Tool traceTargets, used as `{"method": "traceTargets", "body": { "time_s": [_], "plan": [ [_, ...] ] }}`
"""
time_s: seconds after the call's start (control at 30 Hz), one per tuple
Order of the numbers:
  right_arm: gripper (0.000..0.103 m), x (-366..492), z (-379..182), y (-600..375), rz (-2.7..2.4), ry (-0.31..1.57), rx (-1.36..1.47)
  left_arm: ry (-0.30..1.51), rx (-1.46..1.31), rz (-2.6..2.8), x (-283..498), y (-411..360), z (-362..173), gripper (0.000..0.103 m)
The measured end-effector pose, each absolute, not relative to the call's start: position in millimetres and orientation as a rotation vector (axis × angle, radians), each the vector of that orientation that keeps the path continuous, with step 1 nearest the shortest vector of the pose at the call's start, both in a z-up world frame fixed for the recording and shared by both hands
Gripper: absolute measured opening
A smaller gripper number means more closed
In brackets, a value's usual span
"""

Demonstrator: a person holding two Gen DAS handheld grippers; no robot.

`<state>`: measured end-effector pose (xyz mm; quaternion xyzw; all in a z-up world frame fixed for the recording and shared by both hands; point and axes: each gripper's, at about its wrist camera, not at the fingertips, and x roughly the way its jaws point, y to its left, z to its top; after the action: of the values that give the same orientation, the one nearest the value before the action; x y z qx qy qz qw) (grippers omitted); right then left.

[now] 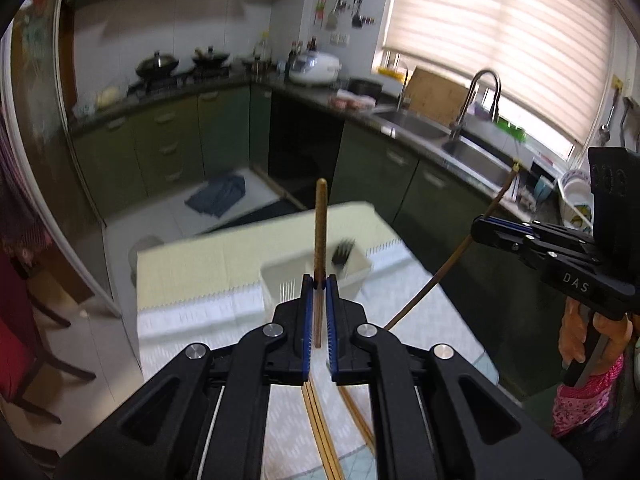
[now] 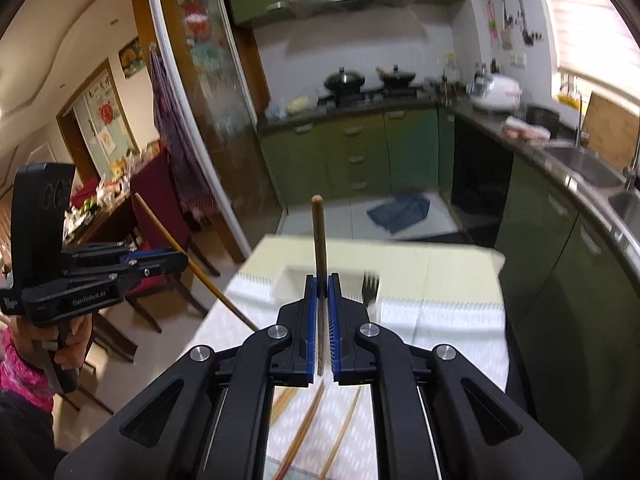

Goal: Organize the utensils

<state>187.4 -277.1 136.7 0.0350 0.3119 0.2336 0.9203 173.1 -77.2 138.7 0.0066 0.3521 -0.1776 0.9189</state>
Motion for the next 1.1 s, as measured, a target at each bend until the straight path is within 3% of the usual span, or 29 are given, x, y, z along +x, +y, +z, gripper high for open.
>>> {"method": "traceTargets", "body": {
  "time_s": [0.3,0.73,0.83,0.9,1.0,1.1],
  "plan": [
    [0.006,232,191,-273,0.409,0.499,0.094,0.603,0.033,-0.298,210,-84,168,0.006],
    [0.006,299,111,-249,0.382,0.633,0.073,0.728,0.027,-0.284,260,-91,94,0.006],
    [0.006,302,98,-245,0.381,0.653,0.062,0.751,0.030,-0.270,258,-89,87,0.021],
    [0.007,303,92,-244,0.380,0.662,0.064,0.747,0.025,-0.262,255,-84,87,0.043],
    [0.007,306,83,-243,0.380,0.677,0.071,0.732,0.027,-0.255,249,-77,89,0.060],
    [0.007,308,76,-242,0.378,0.689,0.068,0.726,0.026,-0.256,240,-76,90,0.062]
  ]
}}
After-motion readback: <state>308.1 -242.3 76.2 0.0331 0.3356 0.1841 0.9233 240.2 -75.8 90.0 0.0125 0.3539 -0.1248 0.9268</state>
